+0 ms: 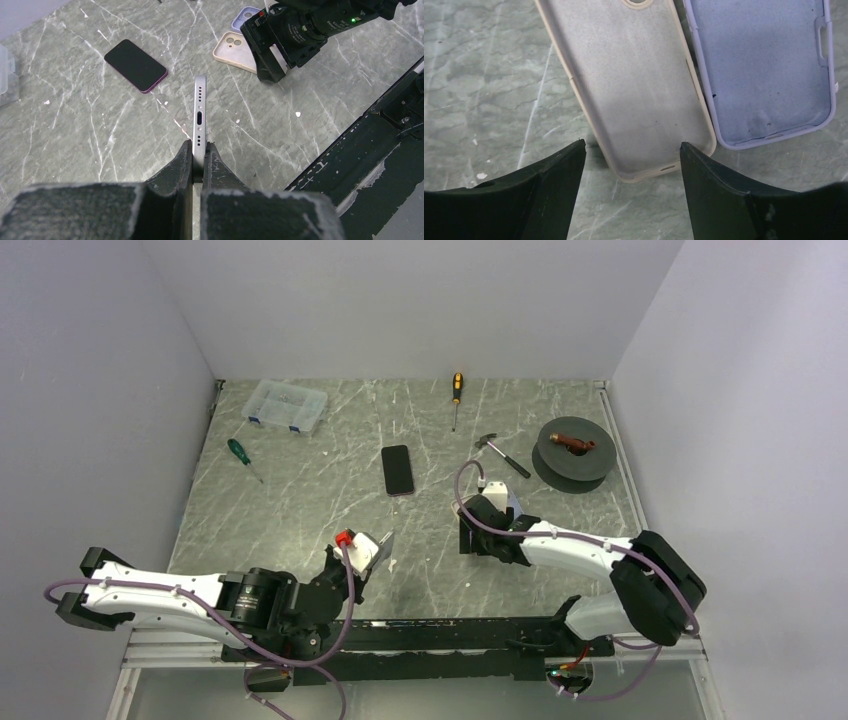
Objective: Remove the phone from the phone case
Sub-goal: Place the phone at the center of the board.
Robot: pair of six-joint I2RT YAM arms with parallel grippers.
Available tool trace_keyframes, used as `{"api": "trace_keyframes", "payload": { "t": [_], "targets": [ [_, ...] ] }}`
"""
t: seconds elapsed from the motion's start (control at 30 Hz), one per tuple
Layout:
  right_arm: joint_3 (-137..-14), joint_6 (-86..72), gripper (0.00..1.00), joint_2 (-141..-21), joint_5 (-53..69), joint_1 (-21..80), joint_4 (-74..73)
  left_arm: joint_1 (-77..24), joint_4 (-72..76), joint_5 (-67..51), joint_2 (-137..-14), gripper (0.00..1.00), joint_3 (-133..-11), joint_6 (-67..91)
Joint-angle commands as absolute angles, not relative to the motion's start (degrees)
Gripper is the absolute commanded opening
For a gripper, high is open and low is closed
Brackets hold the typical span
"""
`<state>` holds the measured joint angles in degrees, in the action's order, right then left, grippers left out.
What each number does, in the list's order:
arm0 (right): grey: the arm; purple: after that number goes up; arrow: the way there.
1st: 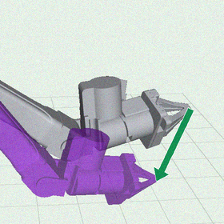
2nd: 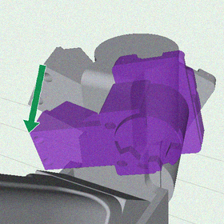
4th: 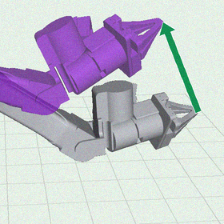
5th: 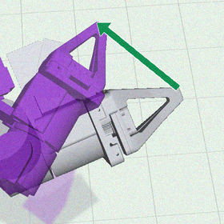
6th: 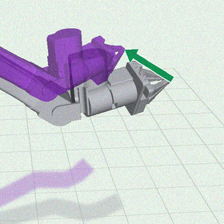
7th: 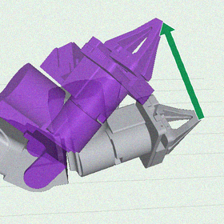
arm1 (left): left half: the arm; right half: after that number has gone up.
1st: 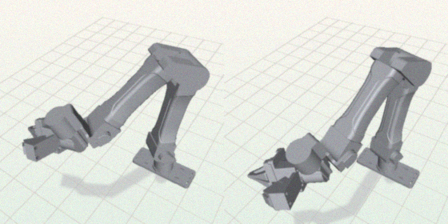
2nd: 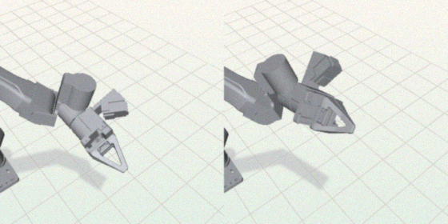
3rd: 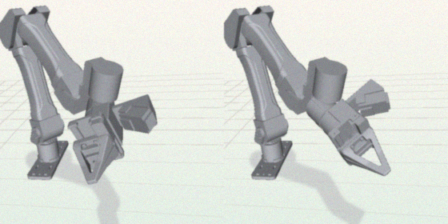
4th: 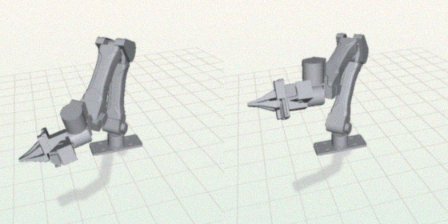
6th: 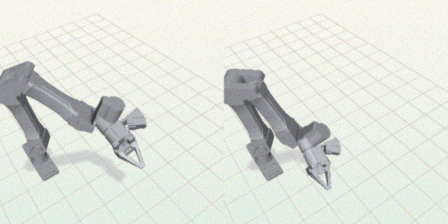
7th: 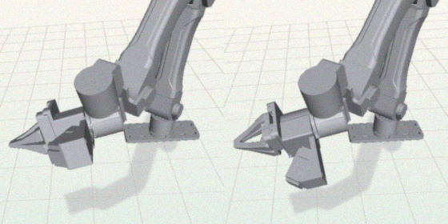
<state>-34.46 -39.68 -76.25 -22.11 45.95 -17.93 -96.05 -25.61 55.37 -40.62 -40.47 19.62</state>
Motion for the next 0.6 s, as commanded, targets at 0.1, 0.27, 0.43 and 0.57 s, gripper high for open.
{"api": "trace_keyframes", "payload": {
  "t": [0.1,0.27,0.43,0.57],
  "targets": [
    [-38.57,-40.17,0.71,-79.11,-26.06,46.15,-19.29,-96.59,-24.05,57.46,-40.23,0.0,-42.87,20.92],
    [-41.83,-40.88,0.74,-69.98,-23.11,46.99,-25.09,-96.78,-25.87,57.9,-40.0,0.0,-42.95,20.87],
    [-46.36,-42.64,0.84,-58.08,-7.65,48.08,-26.38,-96.77,-21.76,59.66,-38.6,0.0,-42.96,9.72],
    [-48.99,-51.68,0.89,-56.32,6.75,47.92,-24.12,-96.86,-2.04,55.59,-33.97,0.0,-37.32,-15.82]
  ]
}}
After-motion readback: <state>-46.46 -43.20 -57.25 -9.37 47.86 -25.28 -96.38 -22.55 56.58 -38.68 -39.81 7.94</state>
